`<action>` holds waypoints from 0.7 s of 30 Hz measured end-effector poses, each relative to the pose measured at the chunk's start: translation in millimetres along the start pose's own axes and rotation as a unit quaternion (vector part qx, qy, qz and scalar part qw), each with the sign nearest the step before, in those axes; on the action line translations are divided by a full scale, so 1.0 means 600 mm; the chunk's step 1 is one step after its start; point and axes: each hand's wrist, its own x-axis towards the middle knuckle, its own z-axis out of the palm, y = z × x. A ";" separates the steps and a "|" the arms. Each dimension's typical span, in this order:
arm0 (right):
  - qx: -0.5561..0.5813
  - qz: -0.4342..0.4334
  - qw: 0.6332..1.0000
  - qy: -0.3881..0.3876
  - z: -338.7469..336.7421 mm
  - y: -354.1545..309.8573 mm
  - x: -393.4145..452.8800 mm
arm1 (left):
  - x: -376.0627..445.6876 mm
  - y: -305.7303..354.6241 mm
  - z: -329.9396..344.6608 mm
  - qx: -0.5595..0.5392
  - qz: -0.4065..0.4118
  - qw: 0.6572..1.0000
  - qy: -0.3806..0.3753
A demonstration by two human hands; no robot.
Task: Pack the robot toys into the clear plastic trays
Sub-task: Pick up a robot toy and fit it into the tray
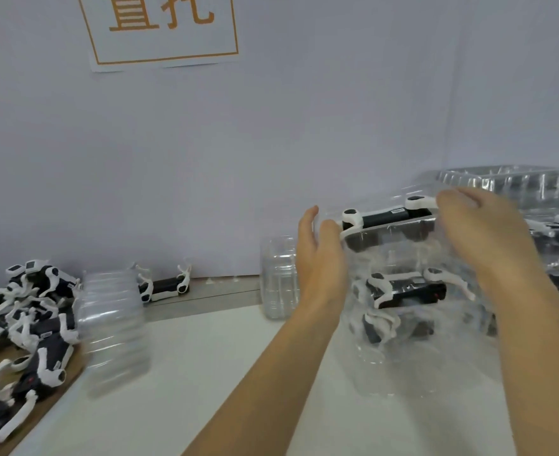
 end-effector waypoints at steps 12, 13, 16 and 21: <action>-0.108 -0.112 0.986 0.053 0.010 -0.003 0.004 | 0.001 -0.029 0.030 0.100 0.034 0.993 -0.051; -0.116 -0.122 0.985 0.029 0.015 -0.001 0.005 | 0.000 -0.033 0.032 0.118 0.043 0.991 -0.051; -0.157 -0.129 0.977 -0.067 0.031 0.007 0.005 | 0.000 -0.041 0.031 0.139 0.039 0.988 -0.052; -0.241 -0.098 0.954 -0.147 0.048 0.017 0.002 | 0.000 -0.046 0.019 0.082 -0.038 0.991 -0.097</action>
